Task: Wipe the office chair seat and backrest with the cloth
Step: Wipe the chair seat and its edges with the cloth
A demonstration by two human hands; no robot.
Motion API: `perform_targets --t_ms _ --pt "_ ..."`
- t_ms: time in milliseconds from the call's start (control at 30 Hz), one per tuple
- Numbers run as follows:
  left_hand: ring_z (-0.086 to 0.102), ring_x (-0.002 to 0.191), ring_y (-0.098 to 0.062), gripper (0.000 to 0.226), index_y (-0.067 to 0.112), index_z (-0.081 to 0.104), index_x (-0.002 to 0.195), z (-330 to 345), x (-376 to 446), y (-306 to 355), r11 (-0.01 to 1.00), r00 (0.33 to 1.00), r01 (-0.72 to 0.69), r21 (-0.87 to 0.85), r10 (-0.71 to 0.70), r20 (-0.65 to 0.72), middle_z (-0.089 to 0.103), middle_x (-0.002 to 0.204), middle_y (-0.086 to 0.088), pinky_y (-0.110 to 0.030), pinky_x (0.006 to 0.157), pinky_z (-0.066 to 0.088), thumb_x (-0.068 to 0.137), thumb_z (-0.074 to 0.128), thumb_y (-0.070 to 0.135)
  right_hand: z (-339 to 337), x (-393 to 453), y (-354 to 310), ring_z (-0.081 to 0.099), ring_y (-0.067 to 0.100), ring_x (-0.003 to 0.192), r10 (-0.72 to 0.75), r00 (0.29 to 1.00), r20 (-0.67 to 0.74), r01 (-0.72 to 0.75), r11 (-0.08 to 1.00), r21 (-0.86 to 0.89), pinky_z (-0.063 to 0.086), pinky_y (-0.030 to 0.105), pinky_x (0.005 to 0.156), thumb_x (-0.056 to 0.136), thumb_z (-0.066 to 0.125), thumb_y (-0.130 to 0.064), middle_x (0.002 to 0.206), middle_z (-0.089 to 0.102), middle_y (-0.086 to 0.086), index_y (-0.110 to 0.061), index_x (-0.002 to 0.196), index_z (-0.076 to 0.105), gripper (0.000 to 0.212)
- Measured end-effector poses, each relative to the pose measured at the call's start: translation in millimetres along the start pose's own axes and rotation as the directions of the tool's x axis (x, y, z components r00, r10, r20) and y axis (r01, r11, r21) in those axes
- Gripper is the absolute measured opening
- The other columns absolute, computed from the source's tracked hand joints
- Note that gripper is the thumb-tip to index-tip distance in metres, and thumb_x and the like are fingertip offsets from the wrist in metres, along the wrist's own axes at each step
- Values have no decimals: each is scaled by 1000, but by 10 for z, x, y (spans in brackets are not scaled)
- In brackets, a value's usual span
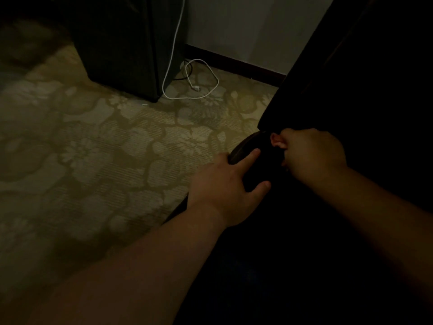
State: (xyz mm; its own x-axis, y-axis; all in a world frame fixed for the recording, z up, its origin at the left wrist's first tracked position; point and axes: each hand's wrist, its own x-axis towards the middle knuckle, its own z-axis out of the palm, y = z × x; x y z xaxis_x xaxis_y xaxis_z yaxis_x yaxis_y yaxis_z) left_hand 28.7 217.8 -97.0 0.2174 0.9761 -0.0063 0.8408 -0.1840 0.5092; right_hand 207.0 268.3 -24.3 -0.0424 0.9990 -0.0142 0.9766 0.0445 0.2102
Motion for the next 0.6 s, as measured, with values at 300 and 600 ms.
perform_targets --t_ms 300,600 --pt "64 119 -16 88 55 13 159 -66 -106 -31 967 989 51 -249 -84 -124 54 147 4 -41 88 58 87 63 68 75 382 -700 60 32 110 -26 999 -38 30 995 99 53 46 88 104 58 -34 112 61 8 -26 107 72 15" --pt "64 92 -7 53 24 55 139 -172 30 -96 807 926 304 -507 -375 -43 67 104 12 -28 78 50 91 72 38 67 -68 -622 48 21 121 -172 985 -29 169 895 412 40 48 101 99 56 -43 102 49 -16 -43 115 72 22"
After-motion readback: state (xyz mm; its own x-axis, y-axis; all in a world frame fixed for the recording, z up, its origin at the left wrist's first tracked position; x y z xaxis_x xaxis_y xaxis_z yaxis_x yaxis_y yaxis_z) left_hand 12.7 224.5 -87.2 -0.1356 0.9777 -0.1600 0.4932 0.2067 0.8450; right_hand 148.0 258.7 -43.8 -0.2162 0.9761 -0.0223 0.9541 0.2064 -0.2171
